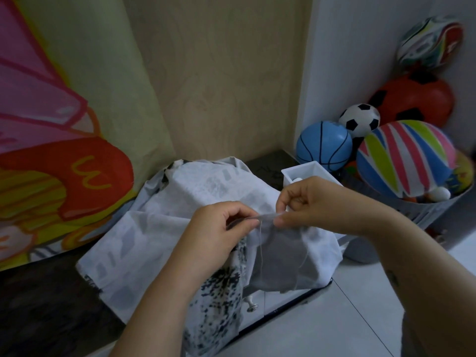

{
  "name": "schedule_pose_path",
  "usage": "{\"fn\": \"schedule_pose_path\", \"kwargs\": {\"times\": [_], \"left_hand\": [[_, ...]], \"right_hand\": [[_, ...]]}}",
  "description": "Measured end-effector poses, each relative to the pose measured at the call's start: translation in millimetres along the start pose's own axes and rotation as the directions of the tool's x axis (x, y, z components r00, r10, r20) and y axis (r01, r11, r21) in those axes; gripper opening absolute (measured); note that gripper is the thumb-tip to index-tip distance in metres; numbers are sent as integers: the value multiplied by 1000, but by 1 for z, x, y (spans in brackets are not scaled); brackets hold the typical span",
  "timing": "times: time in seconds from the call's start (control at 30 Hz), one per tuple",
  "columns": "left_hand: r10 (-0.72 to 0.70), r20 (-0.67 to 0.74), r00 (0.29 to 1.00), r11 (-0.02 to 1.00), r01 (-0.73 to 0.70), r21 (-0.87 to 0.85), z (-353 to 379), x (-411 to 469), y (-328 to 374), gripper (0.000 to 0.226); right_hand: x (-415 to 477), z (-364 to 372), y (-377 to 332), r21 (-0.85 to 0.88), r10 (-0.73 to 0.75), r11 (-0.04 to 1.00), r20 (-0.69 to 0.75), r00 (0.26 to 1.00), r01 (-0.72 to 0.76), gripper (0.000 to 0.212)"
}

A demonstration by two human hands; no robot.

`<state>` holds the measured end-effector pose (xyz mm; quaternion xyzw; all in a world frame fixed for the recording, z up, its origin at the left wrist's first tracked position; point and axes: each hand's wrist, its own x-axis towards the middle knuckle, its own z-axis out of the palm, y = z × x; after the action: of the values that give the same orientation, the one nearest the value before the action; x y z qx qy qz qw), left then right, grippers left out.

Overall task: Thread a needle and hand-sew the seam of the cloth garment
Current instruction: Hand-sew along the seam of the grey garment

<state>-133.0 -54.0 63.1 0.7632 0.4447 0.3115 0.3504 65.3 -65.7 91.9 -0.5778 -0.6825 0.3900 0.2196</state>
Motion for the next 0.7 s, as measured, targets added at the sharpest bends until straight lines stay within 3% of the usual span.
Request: {"fn": "schedule_pose_path", "kwargs": {"times": [0.27, 0.43, 0.7], "left_hand": [[87, -252, 964, 956, -9, 295, 9, 4, 0, 16], [51, -288, 956, 967, 25, 254, 17, 4, 2, 20], [-14, -412, 911, 988, 76, 135, 39, 15, 13, 25]], "right_hand": [[2, -3, -5, -271, -117, 961, -190, 975, 62, 16], [8, 0, 2, -314, -126, 949, -297, 947, 28, 10], [9, 2, -2, -229, -133, 972, -365, 922, 49, 15]]}}
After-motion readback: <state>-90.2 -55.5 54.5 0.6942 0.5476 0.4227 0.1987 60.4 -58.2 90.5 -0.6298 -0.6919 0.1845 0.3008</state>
